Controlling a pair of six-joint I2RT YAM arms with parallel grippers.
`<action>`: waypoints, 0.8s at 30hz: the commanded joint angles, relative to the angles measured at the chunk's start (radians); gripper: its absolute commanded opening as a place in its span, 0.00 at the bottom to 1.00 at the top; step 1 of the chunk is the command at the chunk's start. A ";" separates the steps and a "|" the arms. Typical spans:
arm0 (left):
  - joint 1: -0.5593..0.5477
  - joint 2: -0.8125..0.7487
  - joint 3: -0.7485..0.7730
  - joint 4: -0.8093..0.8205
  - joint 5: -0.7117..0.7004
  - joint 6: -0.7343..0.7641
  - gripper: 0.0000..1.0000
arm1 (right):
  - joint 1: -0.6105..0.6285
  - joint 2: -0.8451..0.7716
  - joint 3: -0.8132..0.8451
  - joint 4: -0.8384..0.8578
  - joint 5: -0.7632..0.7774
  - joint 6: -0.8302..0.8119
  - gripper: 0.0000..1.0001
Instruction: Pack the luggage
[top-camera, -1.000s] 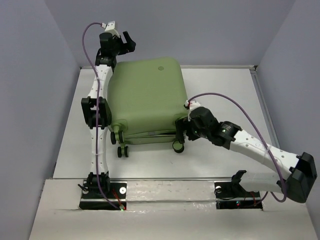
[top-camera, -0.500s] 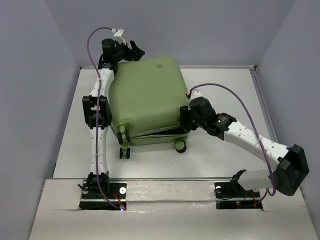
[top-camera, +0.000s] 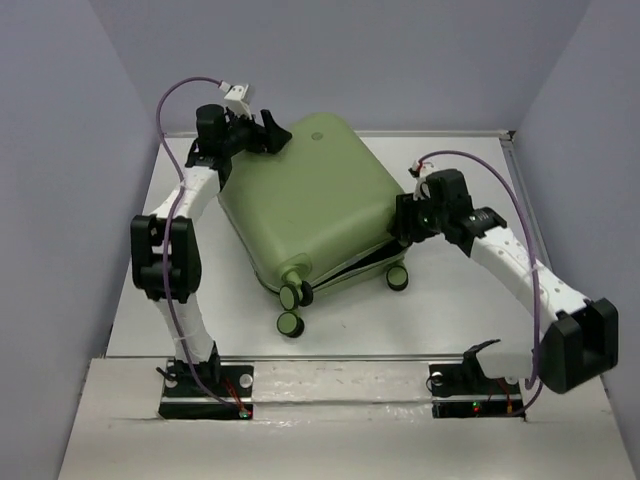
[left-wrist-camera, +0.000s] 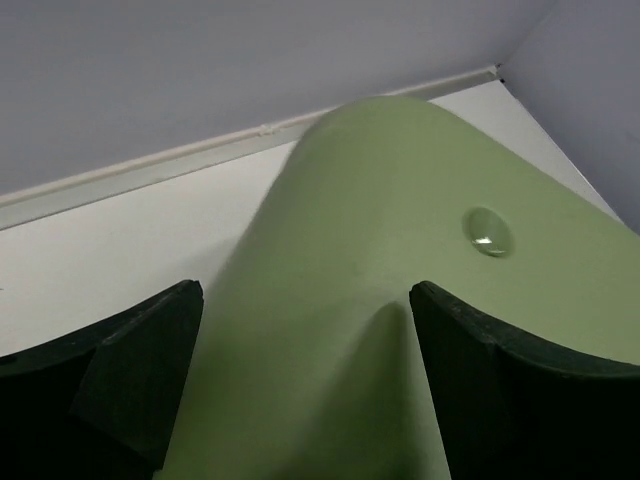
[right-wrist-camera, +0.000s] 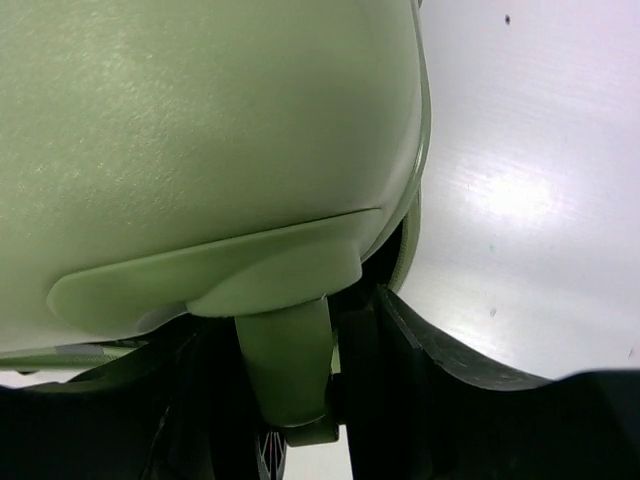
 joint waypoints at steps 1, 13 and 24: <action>-0.134 -0.196 -0.342 -0.078 -0.132 -0.056 0.96 | -0.063 0.278 0.226 0.303 -0.037 0.082 0.07; -0.257 -0.788 -0.745 -0.172 -0.395 -0.191 0.98 | -0.063 0.407 0.703 0.082 -0.071 0.122 0.85; -0.251 -0.770 -0.328 -0.447 -0.549 -0.111 0.99 | -0.008 0.131 0.349 0.046 -0.099 -0.051 0.90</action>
